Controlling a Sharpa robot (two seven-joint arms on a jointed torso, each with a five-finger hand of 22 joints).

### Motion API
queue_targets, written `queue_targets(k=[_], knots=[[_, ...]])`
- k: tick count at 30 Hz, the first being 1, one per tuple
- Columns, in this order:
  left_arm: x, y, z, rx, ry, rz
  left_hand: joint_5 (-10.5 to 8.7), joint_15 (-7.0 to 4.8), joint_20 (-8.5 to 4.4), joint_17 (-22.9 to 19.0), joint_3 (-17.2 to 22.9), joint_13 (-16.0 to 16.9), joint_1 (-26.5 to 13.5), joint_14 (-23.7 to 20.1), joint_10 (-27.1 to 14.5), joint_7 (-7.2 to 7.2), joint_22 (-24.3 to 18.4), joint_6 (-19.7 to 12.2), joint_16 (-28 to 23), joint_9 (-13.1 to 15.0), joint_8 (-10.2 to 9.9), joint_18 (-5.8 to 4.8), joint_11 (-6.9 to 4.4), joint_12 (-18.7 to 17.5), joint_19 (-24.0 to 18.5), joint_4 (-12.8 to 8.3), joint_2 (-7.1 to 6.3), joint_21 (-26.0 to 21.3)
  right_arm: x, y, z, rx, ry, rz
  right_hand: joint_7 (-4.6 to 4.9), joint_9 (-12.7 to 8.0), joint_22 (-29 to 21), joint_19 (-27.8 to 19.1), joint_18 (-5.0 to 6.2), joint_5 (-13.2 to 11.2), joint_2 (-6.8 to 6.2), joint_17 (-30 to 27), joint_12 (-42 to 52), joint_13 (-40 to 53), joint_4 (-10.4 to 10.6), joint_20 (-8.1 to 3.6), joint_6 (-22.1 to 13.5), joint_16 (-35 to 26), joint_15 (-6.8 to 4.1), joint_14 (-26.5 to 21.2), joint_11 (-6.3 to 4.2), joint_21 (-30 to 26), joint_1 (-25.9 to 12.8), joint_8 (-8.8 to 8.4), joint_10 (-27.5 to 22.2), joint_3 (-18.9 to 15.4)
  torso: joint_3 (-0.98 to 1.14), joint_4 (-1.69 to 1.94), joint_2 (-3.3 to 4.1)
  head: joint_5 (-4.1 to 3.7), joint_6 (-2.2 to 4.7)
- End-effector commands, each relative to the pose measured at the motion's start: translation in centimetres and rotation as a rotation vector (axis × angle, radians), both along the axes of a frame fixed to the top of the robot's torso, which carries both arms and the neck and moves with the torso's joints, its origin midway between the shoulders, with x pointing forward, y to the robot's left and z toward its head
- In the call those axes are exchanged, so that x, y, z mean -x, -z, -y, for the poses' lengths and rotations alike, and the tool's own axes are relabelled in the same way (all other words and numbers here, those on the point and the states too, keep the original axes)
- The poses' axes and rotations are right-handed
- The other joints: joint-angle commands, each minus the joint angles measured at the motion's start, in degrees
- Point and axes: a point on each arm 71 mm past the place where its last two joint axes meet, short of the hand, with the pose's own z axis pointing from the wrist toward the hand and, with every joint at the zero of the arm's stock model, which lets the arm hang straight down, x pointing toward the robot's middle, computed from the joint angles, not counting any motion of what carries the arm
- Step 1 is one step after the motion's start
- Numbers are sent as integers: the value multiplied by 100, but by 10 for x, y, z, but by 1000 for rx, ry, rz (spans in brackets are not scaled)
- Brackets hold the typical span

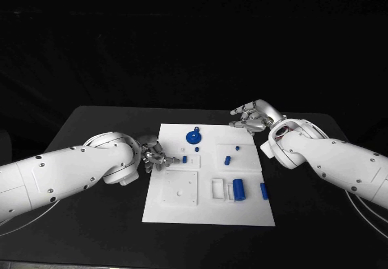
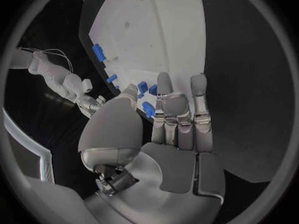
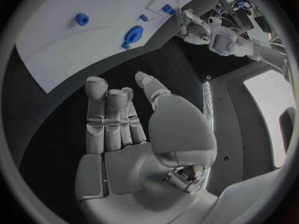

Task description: Assemble the parts on the task board

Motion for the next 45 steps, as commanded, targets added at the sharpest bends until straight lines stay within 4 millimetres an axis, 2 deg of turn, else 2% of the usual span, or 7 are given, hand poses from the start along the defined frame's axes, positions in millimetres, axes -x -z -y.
queue_targets(k=[1, 12, 16, 21, 25, 29, 45], knots=[[1, 2, 2, -45, 16, -51, -24, 13, -14, 6, -5, 5, -75, -21, 268, 2, 110, 6, 28, 13, 2, -97, 16, 15, 38, 30, 9, -10, 0, 0, -1, 1, -10, 2, 0, -2, 330, 202, 90, 13, -2, 2, 4, -6, 28, -6, -27, -23, -24, 19, -27, -16, -35, -34, 28, 16, 2, 4, 1, -6, -5], [-5, -1, 6, -43, 0, -4, 204, 14, -15, 12, 111, 4, 75, -16, 268, 25, 107, -88, 9, 50, 1, -96, 30, -7, 46, 4, 272, -13, 0, 0, -2, 1, -10, 2, 0, -2, 330, 202, 90, 13, -2, 2, 4, -6, 28, -6, -27, -23, -24, 19, -27, -16, -35, -34, 28, 16, 2, 3, 1, -2, -17], [-7, -3, 8, -31, -6, 17, 559, 3, -26, 23, 22, 12, 271, -6, 270, -1, 109, -9, 12, 153, 12, -102, 14, 8, 56, -54, 403, -14, 0, 0, -2, 0, -10, 2, 0, -2, 330, 202, 90, 13, -2, 2, 4, -6, 28, -6, -27, -23, -24, 19, -27, -16, -35, -34, 28, 16, 3, 2, 1, -4, -24], [-8, -5, 11, -22, -4, 31, 677, -26, -52, 58, -63, 28, 324, 6, 275, -70, 108, 73, 39, 1023, 17, -126, -21, 97, 64, -138, 476, 1, 0, 1, -3, 0, -10, 2, 0, -2, 330, 202, 90, 13, -2, 2, 4, -6, 28, -6, -27, -23, -24, 19, -27, -16, -35, -34, 28, 16, 2, -1, 4, -10, -32], [-9, -7, 12, -23, -6, 38, 688, -43, -71, 80, -40, 57, 365, 8, 264, -137, 114, 68, 73, 2022, 67, -127, -54, 170, 77, -143, 387, 32, 0, 1, -3, 0, -11, 0, 2, -3, 328, 201, 91, 12, -5, 2, 4, -7, 19, -6, -38, -25, -24, 19, -26, -24, -36, -34, 28, 28, 2, 0, 5, -13, -38], [-11, -10, 12, -37, -3, 43, 681, -45, -70, 83, -21, 75, 376, 1, 264, -149, 110, -4, 90, 2677, 31, -129, -62, 186, 61, -51, 285, 43, 0, 2, -3, 0, -11, -1, 2, -3, 328, 201, 91, 12, -5, 2, 4, -7, 19, -7, -38, -25, -24, 19, -26, -24, -36, -34, 28, 29, 6, 5, 2, -16, -42], [-15, -8, 19, -132, 43, -4, 670, -24, -49, 67, -22, 89, 405, -48, 258, -106, 113, -162, 87, 2747, 3, -128, -30, 104, 11, -96, 349, 42, 0, 3, -5, -1, -13, -5, 2, -3, 328, 201, 91, 12, -5, 2, 4, -7, 19, -7, -38, -25, -24, 19, -26, -24, -36, -34, 28, 29, 6, 4, -6, -16, -56]])
